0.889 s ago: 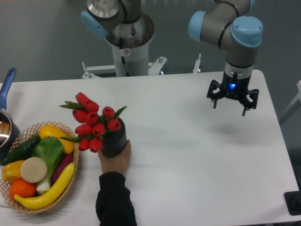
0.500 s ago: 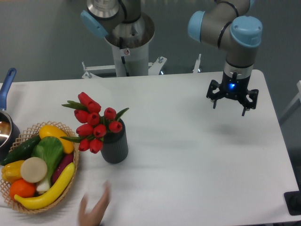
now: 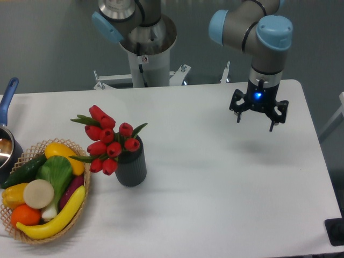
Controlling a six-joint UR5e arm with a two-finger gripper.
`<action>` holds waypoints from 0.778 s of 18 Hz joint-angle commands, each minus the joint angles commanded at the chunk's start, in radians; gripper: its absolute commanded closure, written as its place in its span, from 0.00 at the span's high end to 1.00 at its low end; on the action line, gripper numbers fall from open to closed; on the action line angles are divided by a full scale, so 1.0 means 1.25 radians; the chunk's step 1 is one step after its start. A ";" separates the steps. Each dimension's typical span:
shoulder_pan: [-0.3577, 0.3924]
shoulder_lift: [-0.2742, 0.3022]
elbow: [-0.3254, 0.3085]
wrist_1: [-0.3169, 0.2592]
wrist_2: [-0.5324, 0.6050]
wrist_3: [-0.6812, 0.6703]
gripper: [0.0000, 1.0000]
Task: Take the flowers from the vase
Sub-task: 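Move the open gripper toward the red tulips in the black vase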
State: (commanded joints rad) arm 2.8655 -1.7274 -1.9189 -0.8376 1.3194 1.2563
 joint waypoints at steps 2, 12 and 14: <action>0.001 0.018 -0.016 0.000 -0.036 0.000 1.00; -0.001 0.091 -0.069 0.001 -0.277 0.000 1.00; -0.010 0.090 -0.070 0.000 -0.334 0.000 1.00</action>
State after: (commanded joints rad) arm 2.8533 -1.6153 -2.0064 -0.8375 0.9024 1.2563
